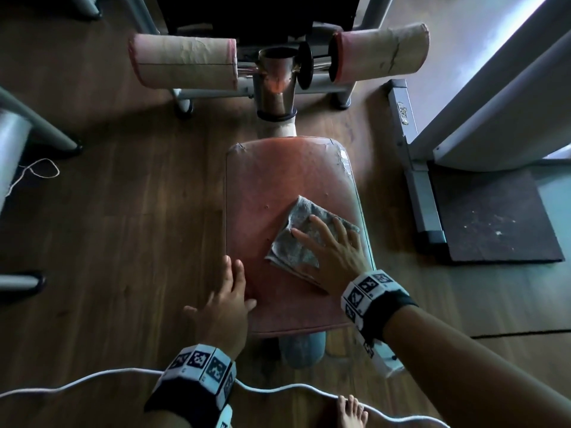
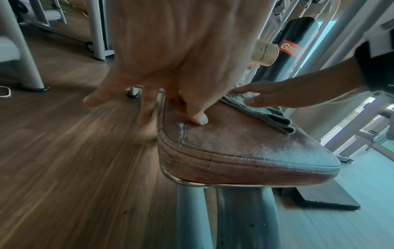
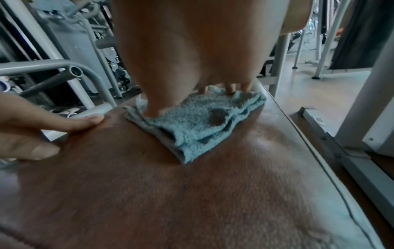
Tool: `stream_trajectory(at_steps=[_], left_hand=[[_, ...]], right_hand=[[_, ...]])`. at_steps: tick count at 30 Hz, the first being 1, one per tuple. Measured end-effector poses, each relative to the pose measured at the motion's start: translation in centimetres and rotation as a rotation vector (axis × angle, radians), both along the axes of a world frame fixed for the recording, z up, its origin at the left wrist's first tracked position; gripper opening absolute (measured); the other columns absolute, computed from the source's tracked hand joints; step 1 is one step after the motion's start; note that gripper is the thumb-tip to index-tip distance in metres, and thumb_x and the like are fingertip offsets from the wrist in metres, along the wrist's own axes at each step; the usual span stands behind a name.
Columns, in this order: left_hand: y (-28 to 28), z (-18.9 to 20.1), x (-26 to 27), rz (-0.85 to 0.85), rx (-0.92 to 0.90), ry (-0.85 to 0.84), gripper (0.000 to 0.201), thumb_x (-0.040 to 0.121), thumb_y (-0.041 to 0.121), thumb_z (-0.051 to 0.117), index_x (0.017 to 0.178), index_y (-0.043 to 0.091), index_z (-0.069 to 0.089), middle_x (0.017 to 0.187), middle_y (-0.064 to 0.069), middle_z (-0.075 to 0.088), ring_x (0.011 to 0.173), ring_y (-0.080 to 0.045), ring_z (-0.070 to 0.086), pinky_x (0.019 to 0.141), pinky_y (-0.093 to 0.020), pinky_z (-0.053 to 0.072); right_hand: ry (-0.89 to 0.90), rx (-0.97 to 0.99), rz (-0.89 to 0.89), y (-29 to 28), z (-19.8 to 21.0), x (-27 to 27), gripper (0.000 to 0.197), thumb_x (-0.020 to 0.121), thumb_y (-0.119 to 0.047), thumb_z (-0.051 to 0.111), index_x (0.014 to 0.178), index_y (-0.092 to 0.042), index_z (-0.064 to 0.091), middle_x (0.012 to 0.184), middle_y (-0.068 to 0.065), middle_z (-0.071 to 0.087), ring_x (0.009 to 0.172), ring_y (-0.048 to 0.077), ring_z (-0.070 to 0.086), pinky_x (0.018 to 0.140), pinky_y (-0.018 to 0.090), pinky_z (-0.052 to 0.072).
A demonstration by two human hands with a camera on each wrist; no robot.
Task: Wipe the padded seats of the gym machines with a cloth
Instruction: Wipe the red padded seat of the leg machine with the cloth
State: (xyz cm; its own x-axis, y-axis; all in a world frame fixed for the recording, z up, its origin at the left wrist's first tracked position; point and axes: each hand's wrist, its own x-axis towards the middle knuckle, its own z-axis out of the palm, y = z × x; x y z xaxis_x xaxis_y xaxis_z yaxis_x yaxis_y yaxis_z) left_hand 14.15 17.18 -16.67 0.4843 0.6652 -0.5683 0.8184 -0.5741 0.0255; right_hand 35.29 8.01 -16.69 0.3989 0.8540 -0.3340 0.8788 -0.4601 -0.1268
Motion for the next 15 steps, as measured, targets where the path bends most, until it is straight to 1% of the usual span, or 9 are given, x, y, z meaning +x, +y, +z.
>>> stream_trajectory(at_steps=[1,2,3,5,7,8,10,12,15], left_hand=[[0.1,-0.1,0.1,-0.021,0.020,0.015,0.077,0.095,0.057,0.036,0.154,0.030,-0.007,0.161,0.008,-0.016,0.127,-0.017,0.045,0.097,-0.064,0.042],[0.2,-0.1,0.1,-0.047,0.037,0.031,0.077,0.095,0.057,0.036,0.154,0.029,-0.006,0.162,0.006,-0.015,0.127,-0.017,0.043,0.096,-0.061,0.043],[0.4,-0.2,0.1,-0.066,0.042,0.044,0.076,0.096,0.057,0.035,0.154,0.028,-0.005,0.162,0.006,-0.013,0.127,-0.018,0.042,0.098,-0.059,0.043],[0.8,-0.2,0.1,-0.072,0.022,0.051,0.075,0.096,0.056,0.036,0.154,0.029,-0.004,0.162,0.006,-0.012,0.129,-0.018,0.037,0.104,-0.059,0.036],[1.0,-0.3,0.2,-0.085,0.022,0.042,0.075,0.096,0.056,0.038,0.154,0.028,-0.001,0.163,0.005,-0.009,0.131,-0.019,0.034,0.109,-0.059,0.029],[1.0,-0.4,0.2,-0.093,0.032,0.034,0.076,0.096,0.055,0.040,0.154,0.027,0.001,0.163,0.003,-0.007,0.131,-0.020,0.033,0.110,-0.056,0.027],[1.0,-0.6,0.2,-0.112,0.060,0.009,0.077,0.095,0.052,0.045,0.155,0.024,0.006,0.163,-0.002,-0.002,0.126,-0.022,0.036,0.110,-0.045,0.031],[1.0,-0.5,0.4,-0.114,0.072,-0.009,0.077,0.094,0.050,0.048,0.155,0.021,0.010,0.163,-0.004,0.002,0.119,-0.021,0.038,0.102,-0.032,0.038],[1.0,-0.5,0.7,-0.099,0.075,-0.046,0.076,0.095,0.047,0.051,0.155,0.021,0.012,0.163,-0.004,0.003,0.113,-0.018,0.038,0.095,-0.024,0.038]], right_hand=[[-0.002,0.007,0.014,0.1,-0.1,0.1,0.075,0.080,-0.069,0.052,0.146,-0.047,0.025,0.158,0.002,0.020,0.143,0.039,0.020,0.107,0.058,0.030],[0.011,0.016,0.025,0.1,-0.4,0.3,0.077,0.080,-0.068,0.053,0.147,-0.045,0.024,0.160,0.004,0.017,0.145,0.038,0.016,0.110,0.059,0.026],[0.040,0.023,0.023,0.0,-0.7,0.3,0.078,0.081,-0.068,0.051,0.148,-0.044,0.019,0.161,0.003,0.008,0.148,0.035,0.007,0.114,0.058,0.020],[0.101,0.022,-0.014,-0.3,-1.0,0.1,0.079,0.084,-0.067,0.048,0.149,-0.045,0.009,0.162,-0.001,-0.009,0.148,0.030,-0.008,0.117,0.055,0.010],[0.107,0.013,-0.066,-0.7,-1.1,-0.4,0.080,0.086,-0.067,0.046,0.150,-0.045,0.003,0.161,-0.001,-0.016,0.147,0.030,-0.014,0.118,0.055,0.007],[0.110,-0.002,-0.105,-1.1,-1.2,-0.8,0.080,0.087,-0.068,0.044,0.150,-0.047,-0.001,0.160,0.000,-0.019,0.147,0.031,-0.016,0.118,0.055,0.005],[0.111,-0.033,-0.215,-1.8,-1.3,-1.7,0.079,0.087,-0.070,0.039,0.148,-0.049,-0.007,0.159,0.001,-0.023,0.146,0.033,-0.019,0.118,0.054,0.005],[0.103,-0.070,-0.325,-2.6,-1.1,-2.6,0.078,0.087,-0.072,0.034,0.147,-0.050,-0.012,0.158,0.001,-0.026,0.146,0.034,-0.019,0.117,0.053,0.009],[0.098,-0.115,-0.432,-3.6,-0.6,-3.6,0.078,0.087,-0.073,0.032,0.146,-0.051,-0.014,0.158,0.000,-0.025,0.145,0.040,-0.013,0.112,0.056,0.015]])
